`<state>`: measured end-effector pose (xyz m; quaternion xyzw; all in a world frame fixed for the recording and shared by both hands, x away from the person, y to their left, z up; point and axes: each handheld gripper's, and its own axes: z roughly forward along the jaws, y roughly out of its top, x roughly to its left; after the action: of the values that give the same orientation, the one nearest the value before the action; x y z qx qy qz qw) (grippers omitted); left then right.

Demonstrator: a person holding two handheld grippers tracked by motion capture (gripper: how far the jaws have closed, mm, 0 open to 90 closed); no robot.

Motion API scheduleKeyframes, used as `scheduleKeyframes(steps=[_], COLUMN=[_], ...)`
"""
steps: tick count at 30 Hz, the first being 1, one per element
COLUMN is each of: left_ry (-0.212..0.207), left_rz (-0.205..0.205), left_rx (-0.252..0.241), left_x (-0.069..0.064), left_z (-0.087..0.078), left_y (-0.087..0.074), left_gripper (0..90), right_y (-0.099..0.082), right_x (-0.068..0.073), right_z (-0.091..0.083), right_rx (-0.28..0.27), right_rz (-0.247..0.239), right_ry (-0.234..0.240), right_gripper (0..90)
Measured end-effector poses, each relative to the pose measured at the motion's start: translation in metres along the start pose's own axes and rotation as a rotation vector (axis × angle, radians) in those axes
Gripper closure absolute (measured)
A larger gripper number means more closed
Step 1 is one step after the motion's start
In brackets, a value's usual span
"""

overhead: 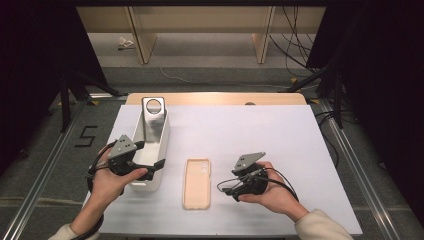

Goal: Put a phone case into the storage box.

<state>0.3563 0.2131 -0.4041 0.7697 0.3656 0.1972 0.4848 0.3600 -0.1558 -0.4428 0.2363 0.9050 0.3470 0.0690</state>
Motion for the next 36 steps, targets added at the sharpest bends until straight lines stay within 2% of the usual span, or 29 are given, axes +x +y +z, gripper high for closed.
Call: scheduleKeyframes(steps=[1, 3, 8, 14, 21, 36], left_ry=[-0.009, -0.017, -0.037, -0.047, -0.060, -0.099], left_rz=[0.002, 0.010, 0.026, 0.038, 0.056, 0.107], left_rx=[-0.001, 0.001, 0.011, 0.018, 0.029, 0.061], left_x=[-0.001, -0.004, -0.008, -0.012, -0.018, -0.032], left_z=[0.000, 0.001, 0.003, 0.005, 0.007, 0.011], left_y=[0.000, 0.001, 0.001, 0.000, 0.001, 0.002], left_gripper=[4.4, 4.8, 5.3, 5.6, 6.0, 6.6], right_y=[-0.001, -0.004, -0.013, -0.025, -0.033, -0.035], right_x=[-0.003, -0.007, -0.019, -0.030, -0.036, -0.039], right_z=[-0.003, -0.009, -0.023, -0.035, -0.043, -0.046], right_rx=[-0.009, -0.034, -0.086, -0.107, -0.116, -0.126], right_rz=[0.012, 0.004, 0.026, 0.054, 0.078, 0.082], right_ry=[-0.011, -0.041, -0.077, -0.124, -0.146, -0.156], right_gripper=[23.6, 18.6, 17.7, 17.1, 16.9, 16.8])
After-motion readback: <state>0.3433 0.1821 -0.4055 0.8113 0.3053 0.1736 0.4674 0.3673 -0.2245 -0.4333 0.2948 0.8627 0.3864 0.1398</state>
